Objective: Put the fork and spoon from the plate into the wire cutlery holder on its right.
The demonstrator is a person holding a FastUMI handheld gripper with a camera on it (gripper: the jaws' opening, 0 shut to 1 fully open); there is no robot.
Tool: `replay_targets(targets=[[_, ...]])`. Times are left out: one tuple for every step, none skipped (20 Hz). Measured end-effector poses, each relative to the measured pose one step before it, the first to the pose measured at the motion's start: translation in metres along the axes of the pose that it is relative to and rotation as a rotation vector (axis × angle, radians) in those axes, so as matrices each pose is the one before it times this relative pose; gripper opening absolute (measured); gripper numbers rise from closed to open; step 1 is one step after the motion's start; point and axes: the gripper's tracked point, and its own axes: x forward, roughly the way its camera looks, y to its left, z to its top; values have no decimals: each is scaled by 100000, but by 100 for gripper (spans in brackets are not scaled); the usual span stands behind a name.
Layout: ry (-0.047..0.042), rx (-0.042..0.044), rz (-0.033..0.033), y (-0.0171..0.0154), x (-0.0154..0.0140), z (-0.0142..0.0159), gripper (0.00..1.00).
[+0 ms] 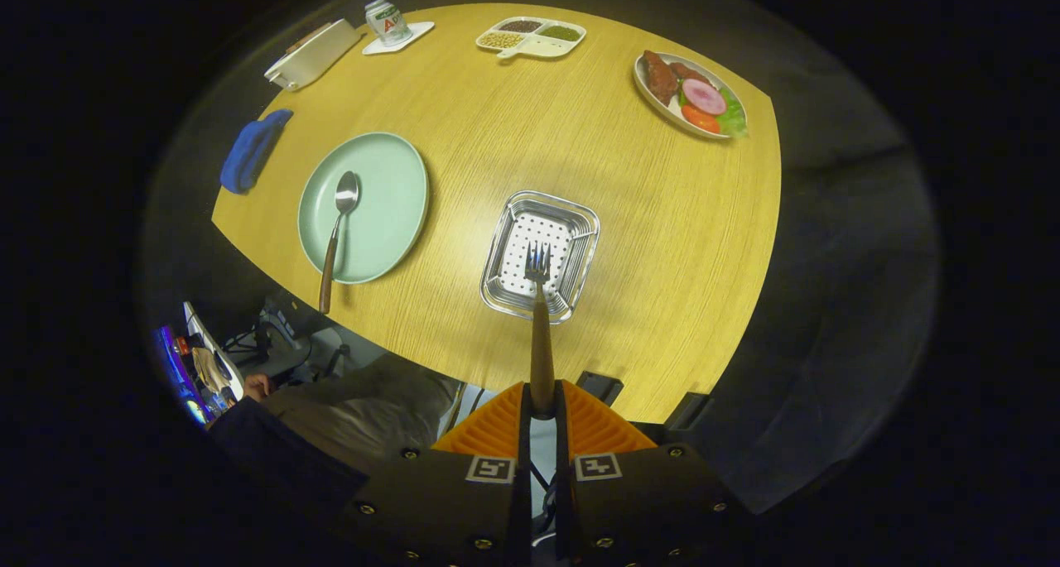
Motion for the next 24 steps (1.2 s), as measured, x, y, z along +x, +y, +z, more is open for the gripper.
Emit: replay_targets(targets=[[-1362, 1152, -97, -180, -191, -30, 15], [-2201, 1197, 192, -97, -355, 241, 16], [-3190, 2699, 86, -99, -436, 375, 16], [-3869, 2201, 449, 93, -502, 588, 15], [-3798, 1842, 777, 265, -493, 343, 16], [-2533, 1002, 509, 348, -428, 157, 15], [-2461, 113, 655, 504, -422, -50, 16], [-2183, -476, 615, 767, -396, -50, 16], [-1487, -988, 774, 812, -168, -203, 16], [-1091, -1021, 925, 886, -213, -158, 15], [-598, -851, 1295, 901, -122, -203, 16], [-459, -597, 1819, 1034, -73, -215, 16], [18, -352, 2313, 1007, -1, -478, 16], [12, -55, 2356, 1146, 57, -227, 16], [676, 1027, 3227, 1246, 345, -407, 17], [1380, 1676, 3659, 1267, 292, -469, 18], [1603, 2205, 4219, 1192, 514, -321, 18], [1390, 1204, 2844, 935, 486, -298, 18], [1580, 421, 1406, 500, 510, -322, 18], [786, -84, 524, 467, 479, -96, 18], [831, -190, 330, 454, 666, -182, 18], [608, -68, 298, 433, 486, -83, 20], [385, 42, 740, 556, 538, 19, 22], [652, -194, 293, 471, 518, -88, 21]])
